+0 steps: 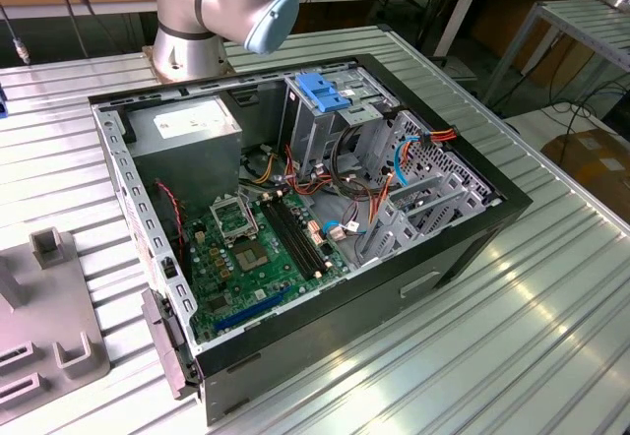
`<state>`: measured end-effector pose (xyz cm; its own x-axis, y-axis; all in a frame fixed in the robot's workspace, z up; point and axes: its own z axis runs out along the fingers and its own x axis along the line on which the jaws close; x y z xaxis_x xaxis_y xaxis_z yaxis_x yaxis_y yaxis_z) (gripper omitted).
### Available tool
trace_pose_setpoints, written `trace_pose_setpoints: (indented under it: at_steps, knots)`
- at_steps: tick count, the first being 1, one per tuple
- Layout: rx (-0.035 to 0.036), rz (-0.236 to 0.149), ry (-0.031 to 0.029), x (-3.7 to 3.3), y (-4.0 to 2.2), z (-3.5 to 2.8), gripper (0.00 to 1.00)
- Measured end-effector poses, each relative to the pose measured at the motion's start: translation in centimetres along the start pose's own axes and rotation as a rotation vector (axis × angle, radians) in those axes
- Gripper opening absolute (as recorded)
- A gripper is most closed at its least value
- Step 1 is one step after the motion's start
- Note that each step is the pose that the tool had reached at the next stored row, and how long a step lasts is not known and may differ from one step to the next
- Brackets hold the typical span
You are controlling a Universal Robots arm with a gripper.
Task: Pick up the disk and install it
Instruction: 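Pick up the disk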
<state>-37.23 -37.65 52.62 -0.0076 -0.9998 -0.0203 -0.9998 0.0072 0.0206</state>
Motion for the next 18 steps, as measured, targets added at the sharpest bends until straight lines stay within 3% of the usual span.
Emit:
trace_pose_setpoints:
  at_steps: [11, 18]
  knots:
    - [0.0, 0.0, 0.0, -0.02, -2.22, -0.05, 0.37]
    - [0.0001, 0.0, -0.0001, -0.03, -4.25, -0.08, 0.37]
